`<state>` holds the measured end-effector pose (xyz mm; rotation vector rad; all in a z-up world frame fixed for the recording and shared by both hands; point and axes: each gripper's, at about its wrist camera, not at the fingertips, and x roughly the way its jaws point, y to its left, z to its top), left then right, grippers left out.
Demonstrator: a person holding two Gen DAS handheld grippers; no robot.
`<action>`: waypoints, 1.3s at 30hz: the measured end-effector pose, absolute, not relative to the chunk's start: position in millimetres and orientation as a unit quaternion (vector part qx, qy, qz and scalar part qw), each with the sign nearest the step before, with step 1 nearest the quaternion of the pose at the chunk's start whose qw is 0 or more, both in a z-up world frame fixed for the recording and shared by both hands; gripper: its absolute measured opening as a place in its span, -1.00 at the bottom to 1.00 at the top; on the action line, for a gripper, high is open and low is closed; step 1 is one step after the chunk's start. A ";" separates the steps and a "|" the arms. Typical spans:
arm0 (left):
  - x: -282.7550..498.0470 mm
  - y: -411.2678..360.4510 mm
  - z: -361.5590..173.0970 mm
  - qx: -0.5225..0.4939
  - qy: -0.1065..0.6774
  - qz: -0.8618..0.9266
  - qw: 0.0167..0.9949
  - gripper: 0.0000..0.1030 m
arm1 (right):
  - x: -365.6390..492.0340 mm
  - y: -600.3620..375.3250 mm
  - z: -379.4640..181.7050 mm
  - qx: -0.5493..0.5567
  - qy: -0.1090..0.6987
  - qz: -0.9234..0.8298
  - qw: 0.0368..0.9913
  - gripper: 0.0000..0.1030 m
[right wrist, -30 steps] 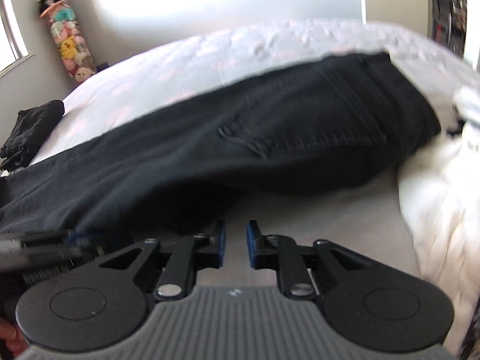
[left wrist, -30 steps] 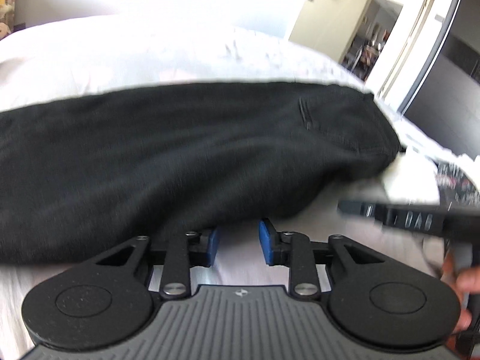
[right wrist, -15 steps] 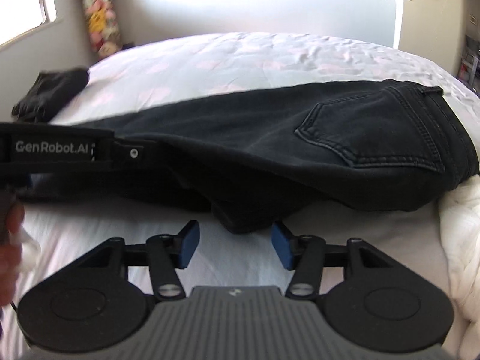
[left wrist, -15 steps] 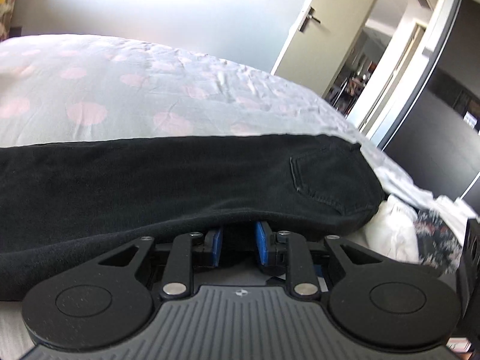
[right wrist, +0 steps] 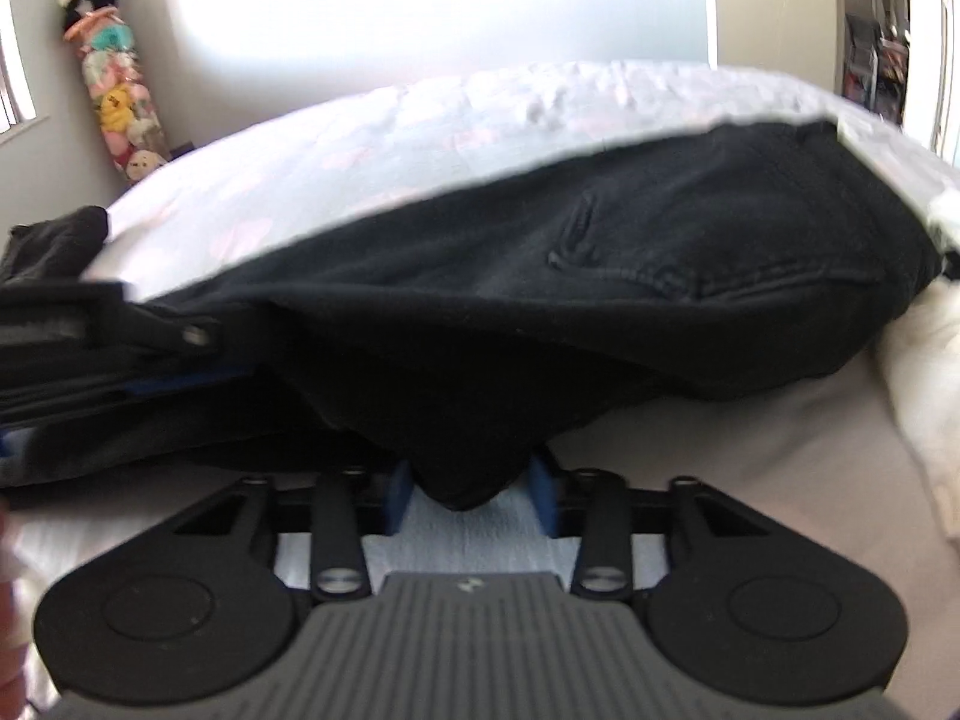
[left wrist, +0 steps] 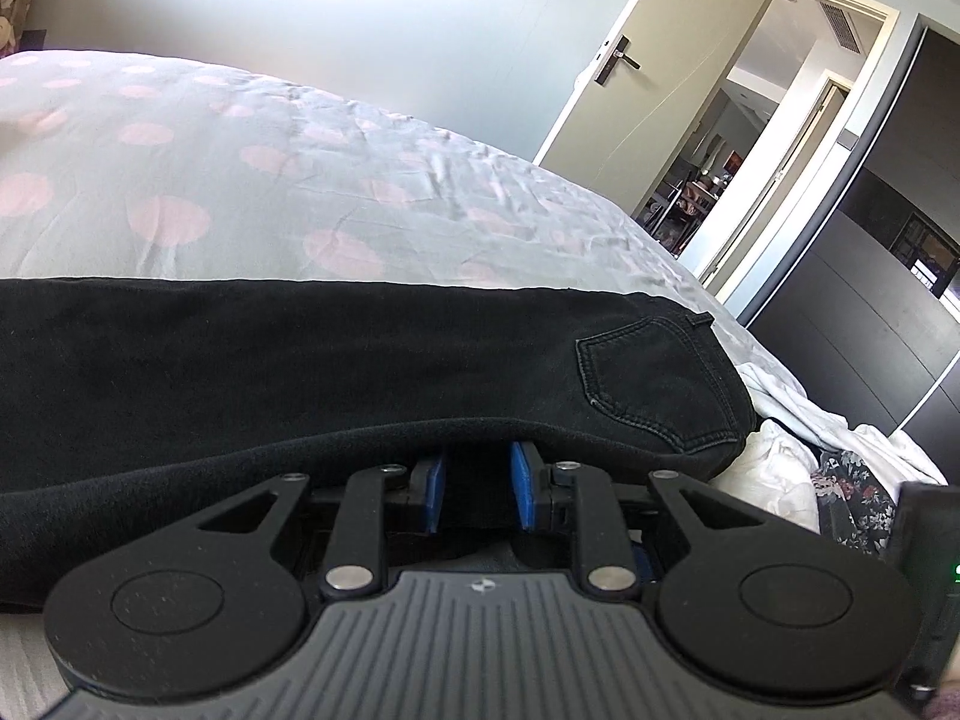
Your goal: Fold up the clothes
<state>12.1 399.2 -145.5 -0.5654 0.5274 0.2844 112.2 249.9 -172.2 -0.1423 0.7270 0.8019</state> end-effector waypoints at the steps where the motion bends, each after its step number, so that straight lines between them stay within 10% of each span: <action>1: 11.4 398.2 -143.9 -0.272 0.256 0.134 0.918 -0.48 | 109.7 246.2 -166.1 -0.066 0.337 0.385 0.857 -0.48; 12: -5.2 381.7 -138.1 -0.218 0.281 0.144 0.923 -0.49 | 78.3 238.1 -147.9 -0.172 0.267 0.388 0.865 -0.63; 22: -6.6 368.5 -165.9 -0.230 0.362 0.139 0.892 -0.49 | 94.8 232.6 -157.8 -0.129 0.352 0.385 0.843 -0.18; 35: -16.4 385.0 -127.0 -0.241 0.335 0.119 0.903 -0.48 | 111.0 195.2 -101.1 -0.090 0.374 0.420 0.822 -0.18; 39: -15.4 400.5 -98.3 -0.189 0.340 0.123 0.913 -0.17 | 139.2 206.8 -66.1 -0.129 0.346 0.475 0.799 -0.12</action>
